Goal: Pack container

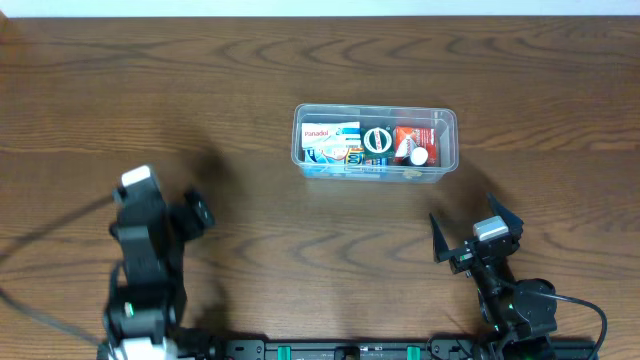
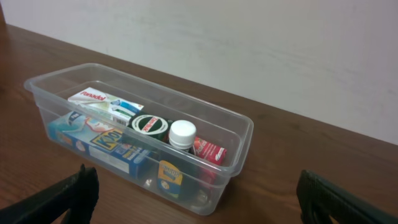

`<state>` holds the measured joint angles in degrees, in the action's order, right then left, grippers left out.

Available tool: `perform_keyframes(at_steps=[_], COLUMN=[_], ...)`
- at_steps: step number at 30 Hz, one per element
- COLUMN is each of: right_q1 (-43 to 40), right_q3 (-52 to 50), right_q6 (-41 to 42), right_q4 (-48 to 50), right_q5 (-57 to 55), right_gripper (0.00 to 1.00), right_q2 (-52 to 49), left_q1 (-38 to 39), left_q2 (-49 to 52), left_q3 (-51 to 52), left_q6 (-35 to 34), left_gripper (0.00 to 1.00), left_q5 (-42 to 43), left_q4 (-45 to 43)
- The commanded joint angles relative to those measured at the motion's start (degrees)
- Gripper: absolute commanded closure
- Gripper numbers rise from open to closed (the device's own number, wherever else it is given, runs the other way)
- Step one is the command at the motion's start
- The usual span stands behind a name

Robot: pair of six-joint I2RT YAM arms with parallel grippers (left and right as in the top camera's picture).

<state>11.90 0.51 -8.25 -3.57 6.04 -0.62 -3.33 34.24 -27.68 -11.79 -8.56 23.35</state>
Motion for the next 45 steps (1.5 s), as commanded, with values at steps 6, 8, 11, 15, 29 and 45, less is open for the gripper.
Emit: perform_keyframes(at_steps=[6, 8, 11, 15, 29, 45], right_q1=[0.0, 0.0, 0.0, 0.0, 0.0, 0.0], right_q3=[-0.2, -0.2, -0.2, -0.2, -0.2, -0.2], right_q6=[-1.0, -1.0, -1.0, -1.0, -1.0, -1.0], right_q4=[-0.1, -0.1, -0.1, -0.1, -0.1, -0.1], right_q5=[0.6, 0.6, 0.6, 0.6, 0.6, 0.6], right_gripper=[0.01, 0.01, 0.01, 0.01, 0.01, 0.01], right_q2=[0.2, 0.2, 0.2, 0.2, 0.2, 0.2], left_q1=[2.4, 2.7, 2.7, 2.7, 2.7, 2.5], left_q2=[-20.2, -23.0, -25.9, -27.8, -31.8, -34.0], left_q3=[13.9, 16.7, 20.3, 23.2, 26.5, 26.8], left_q6=[0.1, 0.1, 0.1, 0.1, 2.3, 2.3], left_gripper=[0.02, 0.02, 0.02, 0.02, 0.02, 0.02], left_q5=[-0.5, -0.4, 0.7, 1.5, 2.1, 2.3], left_q4=[-8.5, -12.2, -16.0, -16.6, -17.8, -18.3])
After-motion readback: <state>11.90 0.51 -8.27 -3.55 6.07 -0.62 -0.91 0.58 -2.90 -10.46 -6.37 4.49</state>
